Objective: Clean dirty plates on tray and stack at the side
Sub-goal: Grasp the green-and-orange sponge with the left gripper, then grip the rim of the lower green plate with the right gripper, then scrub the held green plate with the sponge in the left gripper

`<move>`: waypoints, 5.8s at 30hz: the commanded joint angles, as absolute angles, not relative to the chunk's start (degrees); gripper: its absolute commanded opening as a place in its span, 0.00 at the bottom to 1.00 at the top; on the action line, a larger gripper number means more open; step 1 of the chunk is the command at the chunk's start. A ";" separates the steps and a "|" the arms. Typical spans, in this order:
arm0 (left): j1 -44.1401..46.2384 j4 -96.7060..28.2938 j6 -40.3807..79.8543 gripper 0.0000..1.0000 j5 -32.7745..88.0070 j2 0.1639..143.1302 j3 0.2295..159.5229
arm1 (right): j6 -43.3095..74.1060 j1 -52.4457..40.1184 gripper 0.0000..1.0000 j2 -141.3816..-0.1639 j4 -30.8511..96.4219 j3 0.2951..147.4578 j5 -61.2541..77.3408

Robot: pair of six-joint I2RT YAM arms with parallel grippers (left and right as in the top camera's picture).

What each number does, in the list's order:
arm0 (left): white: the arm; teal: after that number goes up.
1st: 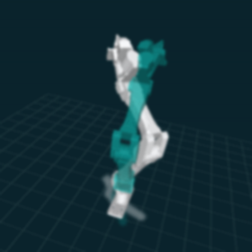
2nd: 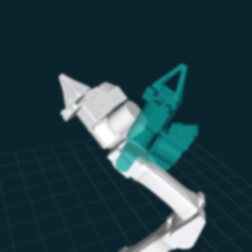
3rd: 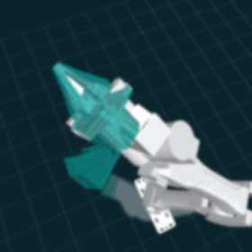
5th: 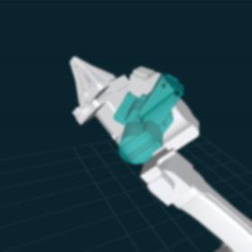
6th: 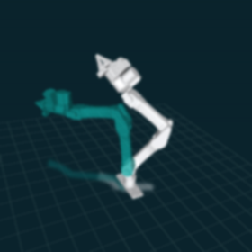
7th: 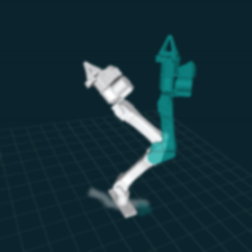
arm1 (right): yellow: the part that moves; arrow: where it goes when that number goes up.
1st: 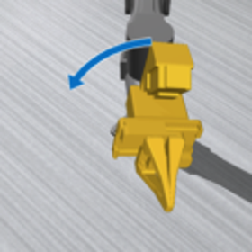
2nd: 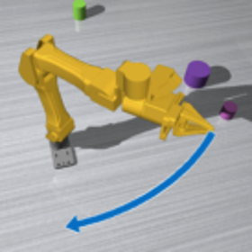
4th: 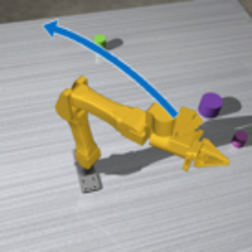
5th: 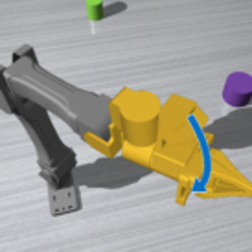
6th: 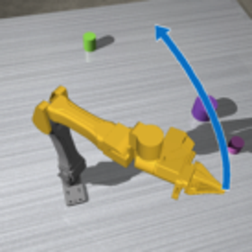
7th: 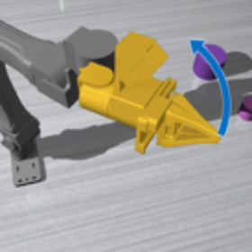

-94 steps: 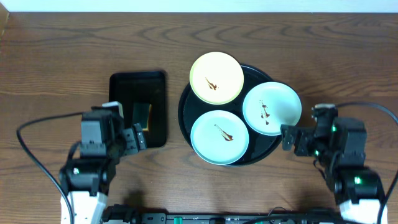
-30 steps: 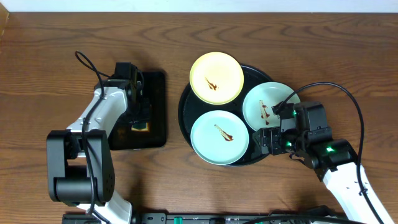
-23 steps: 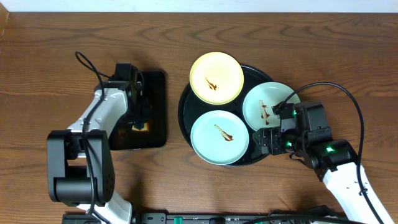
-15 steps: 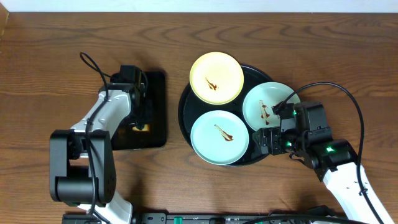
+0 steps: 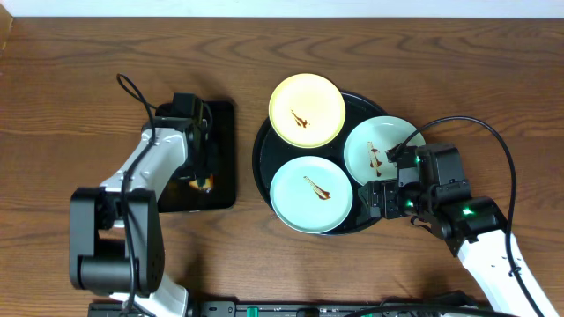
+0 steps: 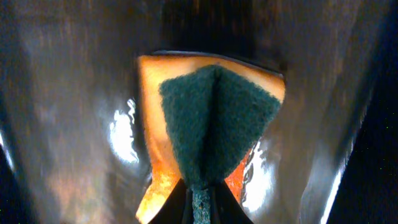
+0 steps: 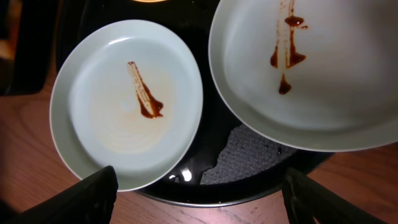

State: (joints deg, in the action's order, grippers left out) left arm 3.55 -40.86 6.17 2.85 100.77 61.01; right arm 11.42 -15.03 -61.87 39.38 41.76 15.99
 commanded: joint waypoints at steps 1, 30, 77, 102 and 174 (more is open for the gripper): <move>3.95 -43.70 6.33 0.07 3.79 94.78 63.79 | 11.97 -15.64 0.83 -61.89 39.29 43.07 14.81; 3.95 -41.93 6.70 0.07 6.44 90.32 62.83 | 11.53 -15.64 0.80 -61.89 39.31 43.07 14.83; 2.81 -38.28 -0.86 0.07 12.47 81.06 62.81 | 12.43 -21.08 0.68 -68.51 36.42 42.68 11.81; 2.98 -40.21 -0.84 0.07 12.93 78.13 62.81 | 19.97 -22.68 0.59 -84.40 31.20 42.63 13.78; 29.34 -27.38 20.99 0.07 34.76 88.25 62.81 | 23.14 -24.95 0.02 -87.39 28.88 42.63 12.23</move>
